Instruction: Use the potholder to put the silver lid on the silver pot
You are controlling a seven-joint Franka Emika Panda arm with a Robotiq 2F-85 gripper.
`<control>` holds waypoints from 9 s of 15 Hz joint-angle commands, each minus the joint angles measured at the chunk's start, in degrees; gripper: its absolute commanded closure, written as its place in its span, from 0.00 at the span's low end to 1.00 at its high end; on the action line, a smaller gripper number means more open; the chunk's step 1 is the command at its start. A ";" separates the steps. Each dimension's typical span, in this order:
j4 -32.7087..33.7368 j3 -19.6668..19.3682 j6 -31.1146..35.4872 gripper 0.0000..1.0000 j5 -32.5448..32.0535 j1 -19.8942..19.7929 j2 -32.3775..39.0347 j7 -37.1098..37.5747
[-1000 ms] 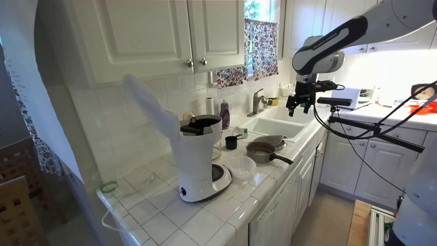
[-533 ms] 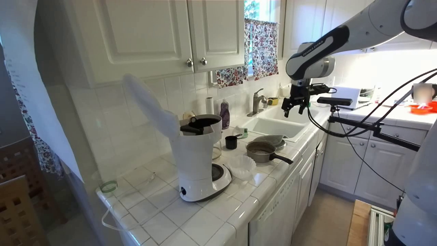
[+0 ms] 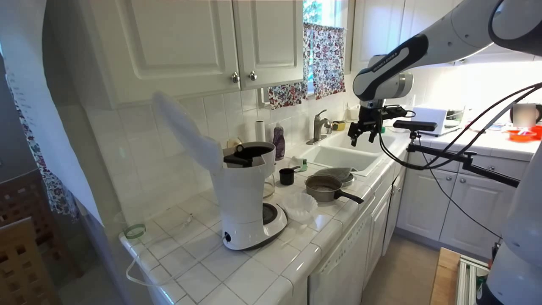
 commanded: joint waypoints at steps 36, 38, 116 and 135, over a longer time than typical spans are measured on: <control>23.04 10.86 1.00 0.00 12.80 -10.43 27.05 -30.93; 23.79 10.96 0.50 0.00 12.13 -10.22 28.08 -30.73; 19.49 11.58 1.35 0.92 6.33 -6.85 20.45 -32.19; 8.86 11.76 3.05 0.92 1.33 1.46 14.50 -26.75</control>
